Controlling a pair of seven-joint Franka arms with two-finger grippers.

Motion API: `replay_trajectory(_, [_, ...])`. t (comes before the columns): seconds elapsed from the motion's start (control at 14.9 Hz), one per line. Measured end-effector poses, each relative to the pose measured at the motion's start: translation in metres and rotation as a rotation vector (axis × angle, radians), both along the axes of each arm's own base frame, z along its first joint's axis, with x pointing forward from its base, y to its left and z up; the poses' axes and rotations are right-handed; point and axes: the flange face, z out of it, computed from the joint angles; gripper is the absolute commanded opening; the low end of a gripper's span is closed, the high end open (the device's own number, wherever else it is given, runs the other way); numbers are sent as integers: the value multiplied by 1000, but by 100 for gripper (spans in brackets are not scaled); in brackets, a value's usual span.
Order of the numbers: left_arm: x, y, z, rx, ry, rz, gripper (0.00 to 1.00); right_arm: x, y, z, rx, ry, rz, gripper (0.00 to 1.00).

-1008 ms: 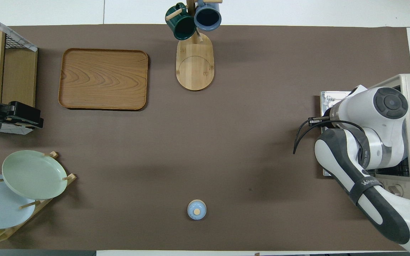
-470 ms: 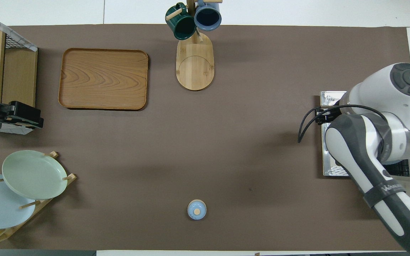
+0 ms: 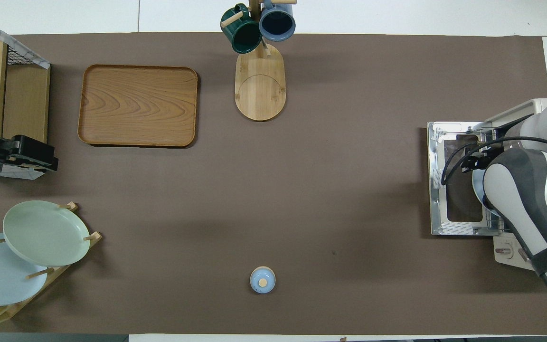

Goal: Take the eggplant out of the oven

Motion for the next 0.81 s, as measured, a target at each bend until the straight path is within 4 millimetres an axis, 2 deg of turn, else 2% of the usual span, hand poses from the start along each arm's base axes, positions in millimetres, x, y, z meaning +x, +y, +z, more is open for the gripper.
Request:
replay_trajectory(0.27, [0,0,0,0,0,0,100,-4,-1,-12,0,-11,7,41])
replay_trajectory(0.47, [0,0,0,0,0,0,100,-8,-11,-21,3,-41,28,32])
replay_trajectory(0.67, [0,0,0,0,0,0,100,-14,-21,-32,6,-57,44,0])
replay_trajectory(0.81, [0,0,0,0,0,0,100,-15,-20,-28,4,-64,75,0])
